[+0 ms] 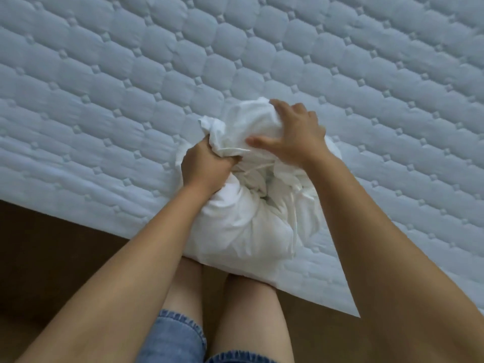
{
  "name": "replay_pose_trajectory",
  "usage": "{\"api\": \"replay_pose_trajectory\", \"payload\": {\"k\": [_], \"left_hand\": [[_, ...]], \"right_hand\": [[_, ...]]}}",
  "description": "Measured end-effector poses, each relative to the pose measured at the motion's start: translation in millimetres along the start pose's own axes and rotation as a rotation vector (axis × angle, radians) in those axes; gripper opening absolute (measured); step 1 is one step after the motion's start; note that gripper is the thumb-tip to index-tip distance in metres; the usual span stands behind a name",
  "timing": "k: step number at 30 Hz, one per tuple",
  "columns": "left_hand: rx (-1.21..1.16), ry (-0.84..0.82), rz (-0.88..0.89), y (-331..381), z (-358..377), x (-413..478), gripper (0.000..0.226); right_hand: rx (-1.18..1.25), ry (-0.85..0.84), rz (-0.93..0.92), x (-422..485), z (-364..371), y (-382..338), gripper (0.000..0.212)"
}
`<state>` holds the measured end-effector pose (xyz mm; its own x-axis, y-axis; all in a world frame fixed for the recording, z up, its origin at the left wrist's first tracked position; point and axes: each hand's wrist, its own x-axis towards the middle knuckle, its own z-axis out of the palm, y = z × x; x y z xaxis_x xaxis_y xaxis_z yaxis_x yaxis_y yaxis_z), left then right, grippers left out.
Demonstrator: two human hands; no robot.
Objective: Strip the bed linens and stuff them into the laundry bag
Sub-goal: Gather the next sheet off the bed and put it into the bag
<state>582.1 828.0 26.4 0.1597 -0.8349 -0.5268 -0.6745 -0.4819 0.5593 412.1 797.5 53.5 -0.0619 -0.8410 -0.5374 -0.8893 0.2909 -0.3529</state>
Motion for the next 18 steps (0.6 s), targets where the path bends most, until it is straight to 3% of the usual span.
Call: {"api": "replay_pose_trajectory", "payload": {"k": [6, 9, 11, 14, 16, 18], "left_hand": [[0.170, 0.002, 0.472, 72, -42, -4, 0.048], [0.166, 0.043, 0.807, 87, -54, -25, 0.036], [0.144, 0.050, 0.930, 76, -49, -43, 0.032], [0.150, -0.042, 0.825, 32, -34, -56, 0.033], [0.233, -0.063, 0.706, -3, -36, -54, 0.032], [0.332, -0.085, 0.619, -32, -47, -44, 0.036]], "right_hand": [[0.369, 0.283, -0.027, -32, -44, 19, 0.092], [0.501, 0.382, -0.043, -53, -61, 19, 0.080], [0.518, 0.458, -0.065, -69, -60, 17, 0.064], [0.387, 0.410, -0.097, -87, -37, 11, 0.061], [0.281, 0.301, -0.115, -95, -10, -5, 0.063], [0.200, 0.304, -0.200, -97, 17, -27, 0.071]]}}
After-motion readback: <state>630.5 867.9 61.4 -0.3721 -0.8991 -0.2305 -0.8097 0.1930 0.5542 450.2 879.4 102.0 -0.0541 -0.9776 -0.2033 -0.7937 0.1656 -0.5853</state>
